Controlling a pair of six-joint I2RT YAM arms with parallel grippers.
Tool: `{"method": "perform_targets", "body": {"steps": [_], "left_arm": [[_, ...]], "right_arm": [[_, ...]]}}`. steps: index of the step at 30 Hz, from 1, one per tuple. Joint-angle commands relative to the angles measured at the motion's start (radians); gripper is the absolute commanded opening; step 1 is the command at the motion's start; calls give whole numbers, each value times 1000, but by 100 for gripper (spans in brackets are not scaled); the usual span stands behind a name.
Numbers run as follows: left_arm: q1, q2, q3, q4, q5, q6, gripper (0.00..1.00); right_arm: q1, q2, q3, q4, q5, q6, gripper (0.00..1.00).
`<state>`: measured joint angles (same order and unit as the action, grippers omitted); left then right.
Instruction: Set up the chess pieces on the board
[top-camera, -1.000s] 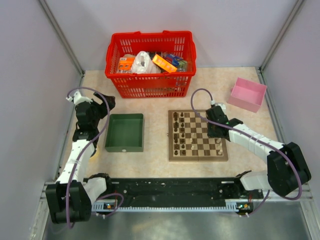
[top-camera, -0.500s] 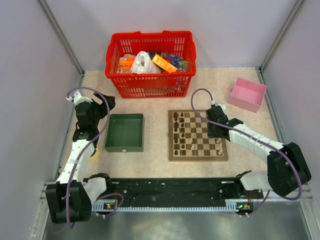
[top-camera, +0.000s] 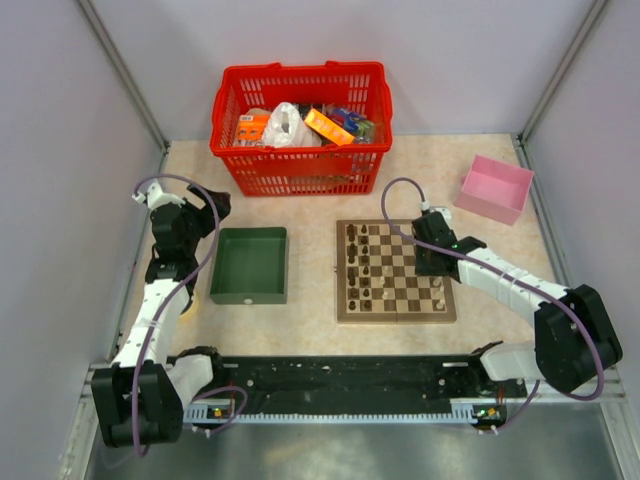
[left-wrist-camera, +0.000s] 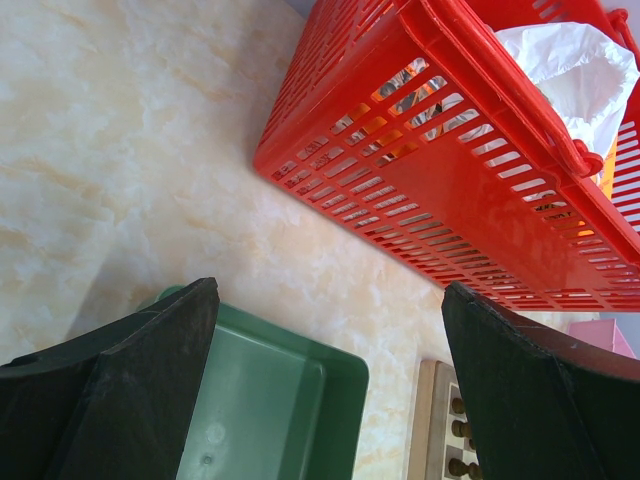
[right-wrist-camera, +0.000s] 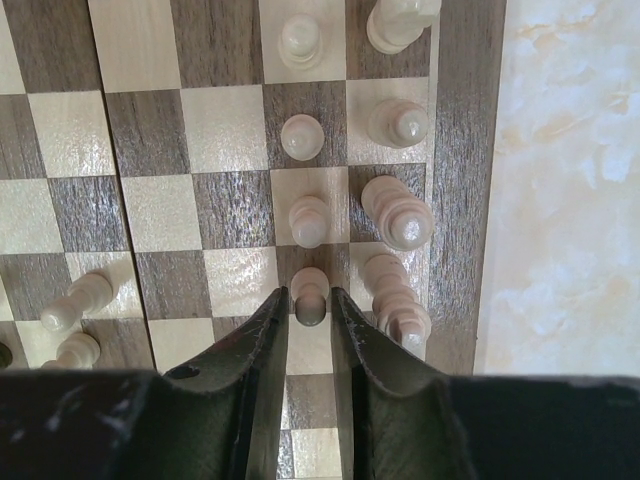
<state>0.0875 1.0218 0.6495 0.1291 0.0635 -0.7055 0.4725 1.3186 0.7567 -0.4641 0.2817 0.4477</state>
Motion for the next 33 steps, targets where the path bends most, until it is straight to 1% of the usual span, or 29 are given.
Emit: {"method": "perform_targets", "body": {"steps": [1, 8, 13, 19, 25, 33], "left_arm": [[6, -5, -2, 55, 2, 0, 99], [6, -9, -2, 55, 1, 3, 99], [8, -11, -2, 52, -2, 3, 99], [6, -11, -4, 53, -1, 0, 99], [6, -12, -5, 55, 2, 0, 99], [6, -26, -1, 41, -14, 9, 99]], "right_arm": [[-11, -18, 21, -1, -22, -15, 25], [-9, -41, 99, -36, -56, -38, 32], [-8, -61, 154, -80, -65, -46, 34], [17, -59, 197, -85, -73, -46, 35], [49, 7, 210, -42, -134, -27, 35], [141, 126, 240, 1, -156, -7, 36]]}}
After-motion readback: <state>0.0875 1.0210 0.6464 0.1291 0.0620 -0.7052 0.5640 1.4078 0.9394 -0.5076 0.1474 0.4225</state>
